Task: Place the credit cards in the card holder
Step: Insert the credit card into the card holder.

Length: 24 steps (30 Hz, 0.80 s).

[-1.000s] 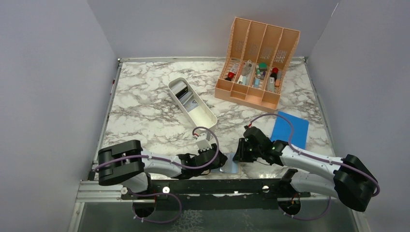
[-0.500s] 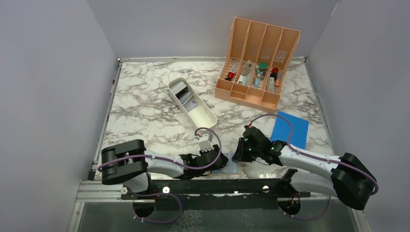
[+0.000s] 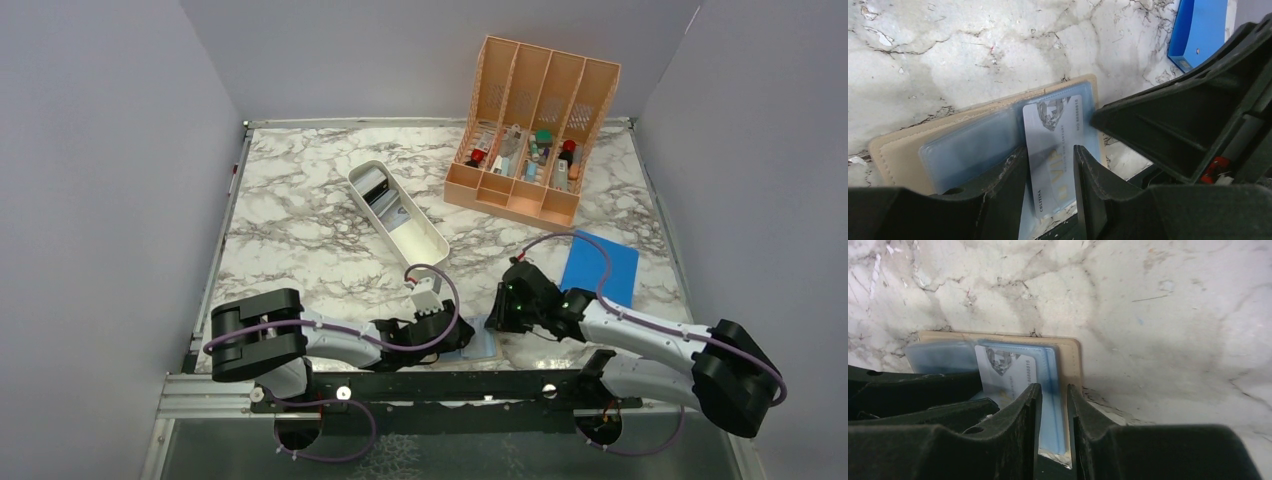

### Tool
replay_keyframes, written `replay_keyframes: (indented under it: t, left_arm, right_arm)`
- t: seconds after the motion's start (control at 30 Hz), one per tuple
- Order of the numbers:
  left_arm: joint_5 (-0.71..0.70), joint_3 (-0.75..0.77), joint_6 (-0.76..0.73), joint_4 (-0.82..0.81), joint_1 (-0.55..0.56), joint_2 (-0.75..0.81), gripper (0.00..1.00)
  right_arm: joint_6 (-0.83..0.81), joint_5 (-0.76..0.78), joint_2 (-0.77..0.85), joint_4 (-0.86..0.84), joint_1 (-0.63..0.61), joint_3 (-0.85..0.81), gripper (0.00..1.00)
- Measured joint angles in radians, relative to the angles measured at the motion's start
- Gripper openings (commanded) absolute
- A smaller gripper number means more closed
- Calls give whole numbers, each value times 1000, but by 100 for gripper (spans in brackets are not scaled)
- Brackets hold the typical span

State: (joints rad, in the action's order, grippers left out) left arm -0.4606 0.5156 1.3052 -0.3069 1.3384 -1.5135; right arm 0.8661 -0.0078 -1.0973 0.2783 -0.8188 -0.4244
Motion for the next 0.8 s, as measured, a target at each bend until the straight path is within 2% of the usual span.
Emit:
replay_keyframes:
  t: [0.3, 0.57, 0.8]
  left_arm:
    - [0, -3, 11, 10, 4, 11, 42]
    - [27, 3, 11, 28, 4, 10, 42]
    - [61, 12, 15, 32, 4, 9, 43]
  right_arm:
    - [1, 101, 106, 166, 0, -37, 28]
    - [36, 132, 40, 222, 0, -36, 26]
    - [77, 127, 20, 196, 0, -32, 25]
